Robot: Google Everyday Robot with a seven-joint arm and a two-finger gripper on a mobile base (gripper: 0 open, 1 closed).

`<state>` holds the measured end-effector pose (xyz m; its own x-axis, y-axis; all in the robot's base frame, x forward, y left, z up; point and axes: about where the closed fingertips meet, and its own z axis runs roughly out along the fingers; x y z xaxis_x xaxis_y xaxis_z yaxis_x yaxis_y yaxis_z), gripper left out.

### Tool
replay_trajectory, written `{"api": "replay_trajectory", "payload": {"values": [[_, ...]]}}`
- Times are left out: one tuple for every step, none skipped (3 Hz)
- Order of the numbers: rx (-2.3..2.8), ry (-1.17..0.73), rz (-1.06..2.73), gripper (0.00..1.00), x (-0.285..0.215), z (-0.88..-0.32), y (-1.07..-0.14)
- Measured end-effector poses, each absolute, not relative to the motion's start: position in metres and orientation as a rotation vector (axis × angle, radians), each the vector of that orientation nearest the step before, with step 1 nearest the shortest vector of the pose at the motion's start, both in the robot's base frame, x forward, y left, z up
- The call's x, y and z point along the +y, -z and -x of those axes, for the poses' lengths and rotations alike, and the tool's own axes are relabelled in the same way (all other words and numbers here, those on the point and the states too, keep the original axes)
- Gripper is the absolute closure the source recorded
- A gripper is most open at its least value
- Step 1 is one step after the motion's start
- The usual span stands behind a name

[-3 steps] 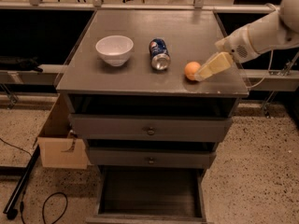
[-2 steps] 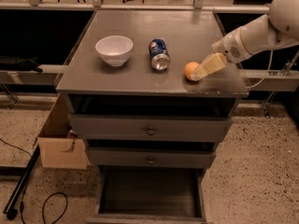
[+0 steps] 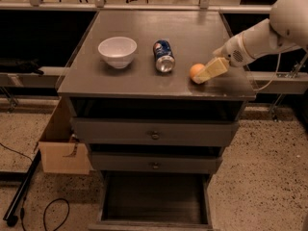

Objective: Place orange into bottom drawer

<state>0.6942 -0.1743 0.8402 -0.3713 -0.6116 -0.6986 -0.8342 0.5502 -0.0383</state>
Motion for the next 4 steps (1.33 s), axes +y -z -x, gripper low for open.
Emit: {"api": "replay_trajectory", "payload": {"values": [[2.112, -0.425, 1.159, 0.47, -0.1743, -0.6942, -0.8401], [2.112, -0.425, 1.159, 0.7, -0.1742, -0.6942, -0.8401], [2.112, -0.425, 1.159, 0.93, -0.1742, -0.6942, -0.8401], [2.112, -0.425, 1.159, 1.0, -0.1741, -0.6942, -0.84]]}}
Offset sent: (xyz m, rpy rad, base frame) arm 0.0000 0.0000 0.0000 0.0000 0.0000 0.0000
